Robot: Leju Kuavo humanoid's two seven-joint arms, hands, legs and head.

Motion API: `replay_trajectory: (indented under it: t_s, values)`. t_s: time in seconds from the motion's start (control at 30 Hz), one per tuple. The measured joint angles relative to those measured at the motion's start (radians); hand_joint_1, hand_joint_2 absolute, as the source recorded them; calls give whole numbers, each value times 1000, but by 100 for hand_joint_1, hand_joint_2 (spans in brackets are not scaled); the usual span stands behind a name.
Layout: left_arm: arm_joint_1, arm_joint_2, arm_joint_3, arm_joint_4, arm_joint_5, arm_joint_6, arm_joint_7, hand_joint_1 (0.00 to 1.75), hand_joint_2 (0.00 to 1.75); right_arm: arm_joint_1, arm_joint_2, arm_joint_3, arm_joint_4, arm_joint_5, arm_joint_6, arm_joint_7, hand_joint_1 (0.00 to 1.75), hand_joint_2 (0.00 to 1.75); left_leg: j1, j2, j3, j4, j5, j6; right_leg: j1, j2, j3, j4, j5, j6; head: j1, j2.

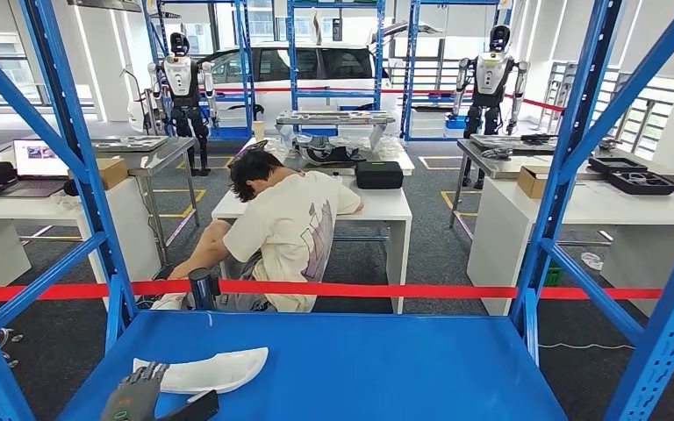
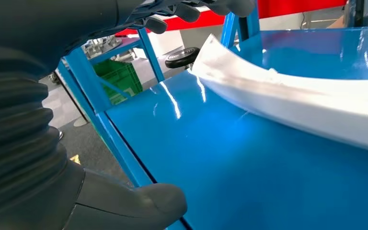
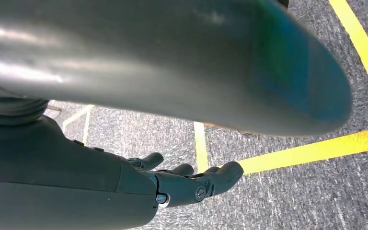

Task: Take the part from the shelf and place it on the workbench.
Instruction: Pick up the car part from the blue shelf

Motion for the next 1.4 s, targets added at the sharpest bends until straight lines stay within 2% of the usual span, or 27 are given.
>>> replay_trajectory:
  t_s: [0.03, 0.3, 1.17, 1.33, 1.4]
  values:
    - [5, 4, 5, -1, 1, 8, -3, 0, 0, 0, -1, 0, 0, 0, 0, 1, 0, 0, 0, 0, 0, 0, 0, 0, 0, 0, 0, 0, 0, 0, 0, 0]
    - [18, 24, 18, -23, -67, 99, 4, 0, 0, 0, -2, 0, 0, -13, 0, 3, 0, 0, 0, 0, 0, 0, 0, 0, 0, 0, 0, 0, 0, 0, 0, 0]
    - [12, 24, 19, -64, -118, 159, -27, 0, 0, -2, -1, 0, 0, -18, 0, -13, 0, 0, -3, 0, 0, 1, -1, 1, -3, 0, 0, -1, 1, 2, 0, 0]
    - [12, 24, 21, -64, -125, 159, -27, 0, 0, -2, 3, 0, 0, -18, 0, -14, 0, 0, -8, 0, 0, 1, -5, 9, -10, 0, 2, -6, 2, 11, 0, 0]
    - [12, 24, 24, -65, -126, 159, -28, 0, 0, -2, 4, 0, 0, -18, 0, -14, 0, 0, -8, -1, 3, -5, -14, 20, -11, 0, 5, 4, 8, 19, 0, 0]
